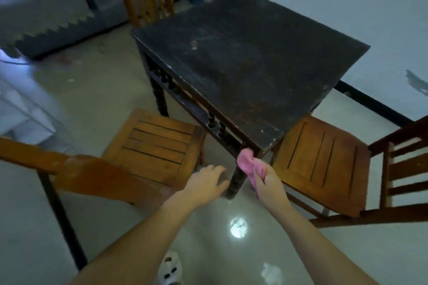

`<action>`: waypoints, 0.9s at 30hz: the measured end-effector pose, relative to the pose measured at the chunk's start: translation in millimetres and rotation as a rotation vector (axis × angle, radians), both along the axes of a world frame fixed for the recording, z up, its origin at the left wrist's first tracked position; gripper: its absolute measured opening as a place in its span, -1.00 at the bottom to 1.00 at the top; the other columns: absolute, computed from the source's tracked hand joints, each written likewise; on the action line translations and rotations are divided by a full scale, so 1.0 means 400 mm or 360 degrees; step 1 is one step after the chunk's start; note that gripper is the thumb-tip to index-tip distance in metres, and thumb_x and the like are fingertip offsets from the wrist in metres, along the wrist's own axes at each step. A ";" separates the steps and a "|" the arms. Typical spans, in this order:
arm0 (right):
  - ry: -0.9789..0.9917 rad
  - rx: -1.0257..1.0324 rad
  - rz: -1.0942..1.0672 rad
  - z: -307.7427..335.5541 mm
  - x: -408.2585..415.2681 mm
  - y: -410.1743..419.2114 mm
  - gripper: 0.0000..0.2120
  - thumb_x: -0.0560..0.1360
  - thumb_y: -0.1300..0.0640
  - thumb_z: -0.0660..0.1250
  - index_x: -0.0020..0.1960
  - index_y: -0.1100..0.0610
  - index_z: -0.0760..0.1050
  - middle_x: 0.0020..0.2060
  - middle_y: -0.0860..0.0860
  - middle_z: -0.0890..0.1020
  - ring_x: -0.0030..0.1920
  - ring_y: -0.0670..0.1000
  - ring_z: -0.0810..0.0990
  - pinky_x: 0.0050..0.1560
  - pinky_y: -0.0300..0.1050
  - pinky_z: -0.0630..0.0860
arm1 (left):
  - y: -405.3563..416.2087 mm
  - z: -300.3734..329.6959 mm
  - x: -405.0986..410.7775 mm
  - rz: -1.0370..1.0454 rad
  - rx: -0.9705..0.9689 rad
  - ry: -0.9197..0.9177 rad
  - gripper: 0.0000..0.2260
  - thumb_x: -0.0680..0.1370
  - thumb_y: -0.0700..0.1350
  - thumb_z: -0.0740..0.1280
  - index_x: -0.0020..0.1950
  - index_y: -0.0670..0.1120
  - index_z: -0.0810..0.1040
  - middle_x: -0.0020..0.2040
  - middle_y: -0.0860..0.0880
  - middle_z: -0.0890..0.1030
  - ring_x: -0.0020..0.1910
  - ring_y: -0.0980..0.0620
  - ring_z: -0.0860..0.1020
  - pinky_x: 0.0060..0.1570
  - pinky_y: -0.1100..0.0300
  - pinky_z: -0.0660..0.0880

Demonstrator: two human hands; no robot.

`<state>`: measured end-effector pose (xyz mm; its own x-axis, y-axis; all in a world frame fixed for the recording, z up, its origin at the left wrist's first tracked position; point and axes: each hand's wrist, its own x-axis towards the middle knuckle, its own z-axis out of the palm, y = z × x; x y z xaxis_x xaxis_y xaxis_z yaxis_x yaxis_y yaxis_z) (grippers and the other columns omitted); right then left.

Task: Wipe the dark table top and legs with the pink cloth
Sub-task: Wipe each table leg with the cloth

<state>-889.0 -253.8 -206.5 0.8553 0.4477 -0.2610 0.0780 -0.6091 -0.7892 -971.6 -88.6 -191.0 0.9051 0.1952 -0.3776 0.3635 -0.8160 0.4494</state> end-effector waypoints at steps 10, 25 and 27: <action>-0.0567 0.0090 0.0594 0.422 0.041 0.191 -0.75 0.55 -0.14 0.13 0.14 -0.12 0.48 0.04 -0.15 0.58 0.07 -0.15 0.54 0.16 -0.03 0.50 | 0.092 0.488 -0.001 0.0219 0.0541 -0.0472 -0.66 0.56 0.08 0.18 0.28 -0.02 0.38 0.17 -0.05 0.51 0.14 -0.04 0.49 0.16 -0.03 0.42; -0.0681 0.0390 0.0818 0.613 -0.167 0.710 -0.84 0.60 0.09 0.15 0.13 -0.01 0.46 -0.29 -0.13 0.53 -0.36 -0.24 0.49 -0.30 -0.34 0.43 | 0.644 0.654 -0.348 0.0558 0.0788 -0.0226 -0.59 0.58 0.12 0.11 0.37 -0.04 0.30 0.28 -0.09 0.43 0.25 -0.08 0.41 0.26 -0.02 0.30; -0.0676 0.0406 0.0789 0.625 -0.208 0.778 -0.85 0.61 0.09 0.14 0.14 -0.06 0.42 -0.31 -0.08 0.53 -0.38 -0.18 0.52 -0.37 -0.33 0.47 | 0.728 0.647 -0.382 0.0561 0.0791 -0.0148 -0.57 0.58 0.14 0.10 0.38 -0.04 0.29 0.29 -0.09 0.43 0.26 -0.08 0.40 0.25 -0.03 0.31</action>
<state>-972.2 57.4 43.6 0.5392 0.8141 0.2158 0.6319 -0.2217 -0.7426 -1124.5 202.5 67.9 0.7789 0.6210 -0.0870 0.6270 -0.7739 0.0891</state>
